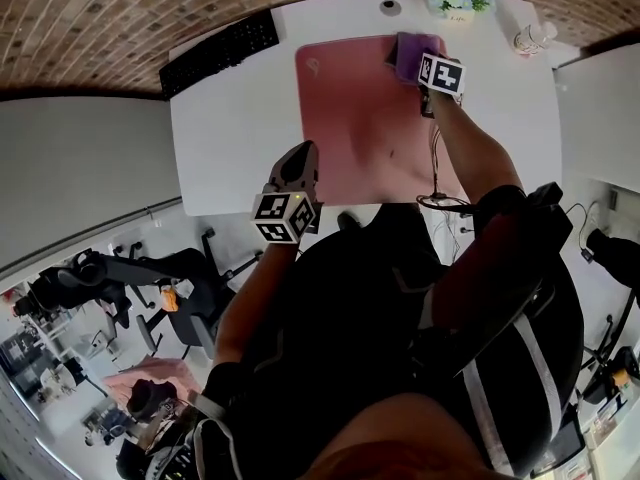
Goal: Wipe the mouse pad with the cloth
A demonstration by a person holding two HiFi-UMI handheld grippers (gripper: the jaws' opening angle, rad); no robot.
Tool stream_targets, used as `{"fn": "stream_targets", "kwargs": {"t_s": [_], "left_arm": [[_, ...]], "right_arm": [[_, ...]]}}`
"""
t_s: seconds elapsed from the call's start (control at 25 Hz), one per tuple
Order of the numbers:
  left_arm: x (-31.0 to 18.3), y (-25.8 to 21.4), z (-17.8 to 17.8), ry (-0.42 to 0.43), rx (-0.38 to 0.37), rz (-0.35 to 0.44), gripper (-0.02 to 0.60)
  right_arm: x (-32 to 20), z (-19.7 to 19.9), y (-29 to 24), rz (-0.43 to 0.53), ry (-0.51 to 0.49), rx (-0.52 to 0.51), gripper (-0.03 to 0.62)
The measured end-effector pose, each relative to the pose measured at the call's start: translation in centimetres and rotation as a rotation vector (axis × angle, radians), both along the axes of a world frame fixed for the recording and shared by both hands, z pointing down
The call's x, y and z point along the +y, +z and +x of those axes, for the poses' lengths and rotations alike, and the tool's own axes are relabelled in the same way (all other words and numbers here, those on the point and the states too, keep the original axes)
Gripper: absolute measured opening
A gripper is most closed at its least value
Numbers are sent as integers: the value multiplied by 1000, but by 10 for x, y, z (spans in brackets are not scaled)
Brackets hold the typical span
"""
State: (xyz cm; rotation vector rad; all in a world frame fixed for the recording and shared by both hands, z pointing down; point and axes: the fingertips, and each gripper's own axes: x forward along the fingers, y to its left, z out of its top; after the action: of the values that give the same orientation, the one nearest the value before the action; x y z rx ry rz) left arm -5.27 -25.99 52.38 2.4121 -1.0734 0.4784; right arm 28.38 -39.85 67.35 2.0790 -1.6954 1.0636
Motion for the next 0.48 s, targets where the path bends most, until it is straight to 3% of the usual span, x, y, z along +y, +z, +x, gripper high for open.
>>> {"fn": "stream_targets", "kwargs": {"t_s": [0.48], "left_arm": [[18, -6, -10, 15, 29, 16, 0]], "right_arm": [[47, 50, -8, -35, 128, 82, 60]]}}
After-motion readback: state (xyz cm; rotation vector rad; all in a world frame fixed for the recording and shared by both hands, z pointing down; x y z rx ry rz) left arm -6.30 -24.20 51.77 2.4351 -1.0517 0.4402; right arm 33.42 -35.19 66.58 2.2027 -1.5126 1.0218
